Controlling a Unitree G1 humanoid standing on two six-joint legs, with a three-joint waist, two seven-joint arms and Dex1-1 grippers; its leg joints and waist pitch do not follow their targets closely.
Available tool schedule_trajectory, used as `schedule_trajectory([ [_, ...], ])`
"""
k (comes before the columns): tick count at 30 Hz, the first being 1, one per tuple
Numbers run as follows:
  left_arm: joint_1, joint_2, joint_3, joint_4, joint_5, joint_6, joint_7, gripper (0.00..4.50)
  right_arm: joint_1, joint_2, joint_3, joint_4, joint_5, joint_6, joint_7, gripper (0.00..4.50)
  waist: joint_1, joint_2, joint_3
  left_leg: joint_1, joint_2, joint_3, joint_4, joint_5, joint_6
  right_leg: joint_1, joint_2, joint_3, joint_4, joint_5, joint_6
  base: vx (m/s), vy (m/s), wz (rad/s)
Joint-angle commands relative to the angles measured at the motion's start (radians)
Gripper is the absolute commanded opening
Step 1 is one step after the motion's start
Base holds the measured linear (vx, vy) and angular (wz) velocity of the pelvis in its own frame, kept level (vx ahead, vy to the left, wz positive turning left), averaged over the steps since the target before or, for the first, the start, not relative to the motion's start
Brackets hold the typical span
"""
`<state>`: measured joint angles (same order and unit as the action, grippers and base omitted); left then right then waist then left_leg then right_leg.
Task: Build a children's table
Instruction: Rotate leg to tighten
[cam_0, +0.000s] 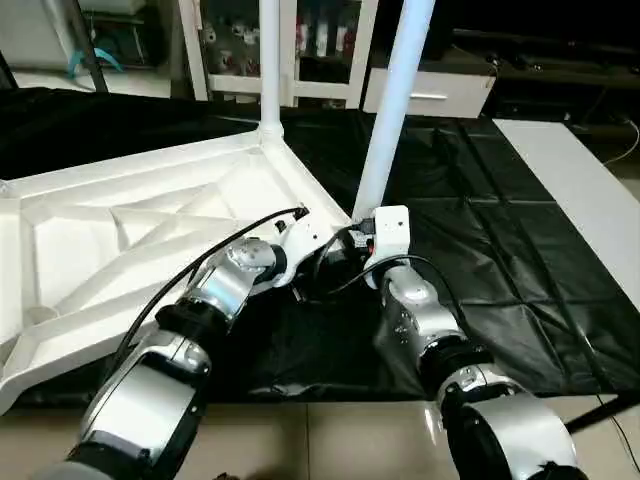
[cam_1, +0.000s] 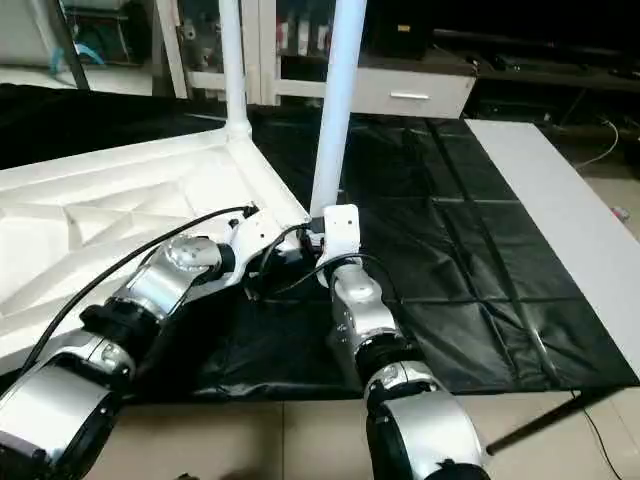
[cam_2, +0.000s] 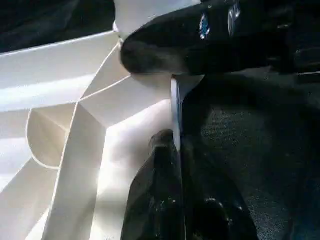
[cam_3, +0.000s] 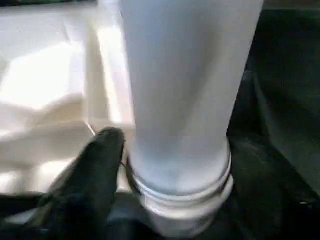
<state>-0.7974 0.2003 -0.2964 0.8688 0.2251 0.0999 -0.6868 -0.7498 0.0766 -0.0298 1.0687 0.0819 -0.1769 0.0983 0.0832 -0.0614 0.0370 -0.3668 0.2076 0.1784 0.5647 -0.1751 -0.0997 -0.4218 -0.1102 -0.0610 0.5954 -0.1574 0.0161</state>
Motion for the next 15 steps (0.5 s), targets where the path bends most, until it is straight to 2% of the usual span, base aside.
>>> schedule_trajectory([
  [1,0.059,0.007,0.009,0.015,-0.021,-0.027,0.015,0.00,-0.004,-0.026,0.004,-0.073,0.011,-0.019,0.045,3.77,0.002,-0.003,-0.055,-0.002,0.012,0.005,-0.069,-0.222,0.045,0.057,-0.028,0.027,-0.059,-0.214,-0.180,0.000,0.000,0.00],
  [2,0.068,0.017,0.005,0.001,-0.023,-0.026,-0.011,0.00,0.004,-0.046,0.003,-0.096,0.014,-0.002,0.068,3.82,0.003,0.007,-0.055,0.005,0.013,0.004,-0.070,-0.242,0.040,0.053,-0.028,0.028,-0.062,-0.238,-0.175,0.000,0.000,0.00],
  [3,0.073,0.024,0.002,-0.007,-0.025,-0.024,-0.030,0.00,0.011,-0.061,0.004,-0.114,0.018,0.009,0.095,3.82,0.002,0.001,-0.056,0.006,0.015,0.003,-0.069,-0.250,0.037,0.053,-0.028,0.029,-0.063,-0.242,-0.174,0.000,0.000,0.00],
  [6,0.084,0.041,0.002,-0.017,-0.034,-0.041,-0.077,0.00,0.028,-0.111,0.015,-0.159,0.023,0.072,0.184,4.13,0.004,-0.003,-0.056,0.004,0.013,0.005,-0.067,-0.220,0.040,0.055,-0.024,0.029,-0.057,-0.195,-0.183,0.000,0.000,0.00],
  [8,0.089,0.054,0.006,-0.016,-0.039,-0.054,-0.105,0.00,0.046,-0.159,0.047,-0.188,0.008,0.098,0.280,4.22,0.005,-0.003,-0.058,0.003,0.012,0.007,-0.063,-0.210,0.049,0.057,-0.024,0.030,-0.057,-0.178,-0.189,0.000,0.000,0.00],
  [11,0.113,0.094,-0.008,-0.040,-0.069,-0.090,-0.254,0.00,0.104,-0.283,0.150,-0.290,-0.027,0.135,0.564,4.47,0.011,-0.002,-0.055,0.003,0.013,0.008,-0.062,-0.216,0.067,0.059,-0.024,0.029,-0.062,-0.191,-0.196,0.000,0.000,0.00],
  [13,0.141,0.126,-0.036,-0.088,-0.094,-0.086,-0.400,0.00,0.153,-0.362,0.212,-0.393,0.003,0.180,0.779,4.47,0.014,0.001,-0.054,0.002,0.014,0.006,-0.063,-0.231,0.073,0.064,-0.024,0.028,-0.062,-0.205,-0.198,0.000,0.000,0.00],
  [14,0.149,0.134,-0.045,-0.101,-0.101,-0.085,-0.443,0.00,0.166,-0.382,0.228,-0.420,0.015,0.191,0.838,4.47,0.013,0.003,-0.052,0.000,0.017,0.005,-0.064,-0.233,0.078,0.063,-0.027,0.030,-0.061,-0.202,-0.201,0.000,0.000,0.00],
  [15,0.162,0.149,-0.064,-0.135,-0.114,-0.055,-0.509,0.00,0.180,-0.415,0.255,-0.451,0.019,0.193,0.909,4.47,0.011,0.005,-0.053,0.004,0.018,0.005,-0.065,-0.253,0.073,0.057,-0.028,0.030,-0.064,-0.220,-0.206,0.000,0.000,0.00],
])
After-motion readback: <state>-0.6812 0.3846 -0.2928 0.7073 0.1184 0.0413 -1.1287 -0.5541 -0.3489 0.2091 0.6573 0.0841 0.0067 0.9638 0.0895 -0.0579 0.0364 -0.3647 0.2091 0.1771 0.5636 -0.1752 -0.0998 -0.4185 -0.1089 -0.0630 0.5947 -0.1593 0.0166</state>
